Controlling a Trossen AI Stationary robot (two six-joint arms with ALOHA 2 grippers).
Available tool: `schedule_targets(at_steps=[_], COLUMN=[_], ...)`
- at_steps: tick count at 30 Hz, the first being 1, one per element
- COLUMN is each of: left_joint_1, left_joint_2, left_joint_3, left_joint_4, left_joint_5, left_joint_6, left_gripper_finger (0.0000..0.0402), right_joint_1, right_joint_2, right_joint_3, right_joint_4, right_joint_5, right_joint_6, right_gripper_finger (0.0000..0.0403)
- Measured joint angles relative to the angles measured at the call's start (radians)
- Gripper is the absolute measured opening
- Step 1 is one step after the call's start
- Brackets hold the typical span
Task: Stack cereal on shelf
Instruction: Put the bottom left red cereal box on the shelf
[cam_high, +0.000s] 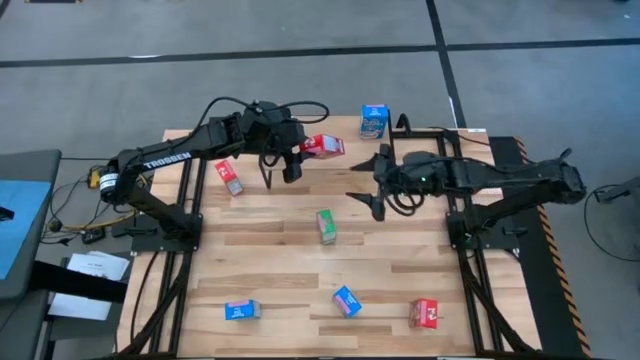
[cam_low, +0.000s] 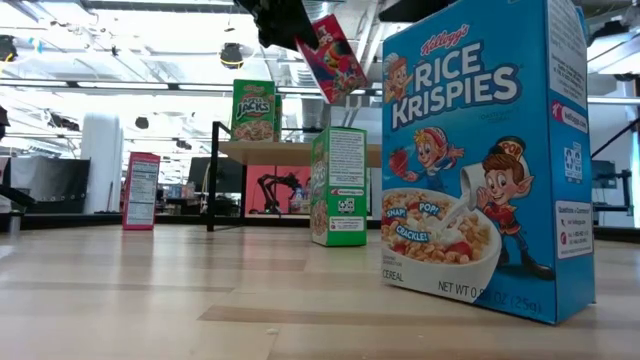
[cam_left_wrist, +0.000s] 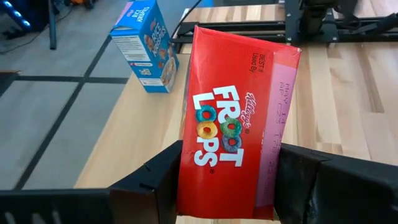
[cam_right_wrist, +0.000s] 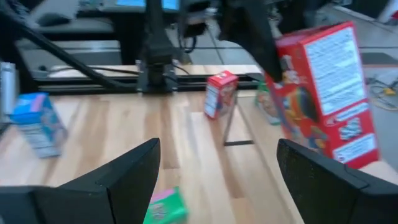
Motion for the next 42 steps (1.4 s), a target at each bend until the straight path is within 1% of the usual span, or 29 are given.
schedule_targets(at_steps=[5,8,13,17,21,24,28,31,36,42], left_joint_1=[0.0,0.0,-0.001,-0.014,-0.035,-0.053,-0.068,-0.07,-0.07,-0.07], left_joint_2=[0.0,0.0,0.0,0.0,0.0,0.0,-0.001,-0.002,-0.002,-0.002], left_joint_3=[0.0,0.0,0.0,0.0,-0.001,-0.001,-0.001,-0.001,-0.001,-0.001], left_joint_4=[0.0,0.0,0.0,0.0,0.001,-0.002,-0.001,0.002,0.005,0.005], left_joint_5=[0.0,0.013,0.087,0.135,0.135,0.129,0.129,0.122,0.107,0.105], left_joint_6=[-0.004,-0.005,-0.003,0.002,0.015,0.043,0.049,0.049,0.024,0.022], left_gripper_finger=[0.0174,0.0174,0.0174,0.0174,0.0174,0.0174,0.0174,0.0174,0.0174,0.0174], right_joint_1=[-0.06,-0.083,-0.109,-0.127,-0.148,-0.151,-0.149,-0.15,-0.156,-0.156], right_joint_2=[0.013,0.021,0.047,0.08,0.114,0.138,0.145,0.145,0.145,0.145], right_joint_3=[-0.001,-0.001,0.001,0.001,0.001,0.001,0.001,0.0,0.001,0.001], right_joint_4=[0.003,0.024,0.139,0.198,0.236,0.235,0.231,0.232,0.231,0.231], right_joint_5=[0.0,-0.001,-0.001,-0.002,-0.007,-0.032,-0.032,-0.033,-0.034,-0.033], right_joint_6=[-0.047,-0.114,-0.186,-0.245,-0.249,-0.249,-0.249,-0.229,-0.19,-0.189], right_gripper_finger=[0.0345,0.0345,0.0345,0.0345,0.0345,0.0345,0.0341,0.0322,0.0273,0.0222])
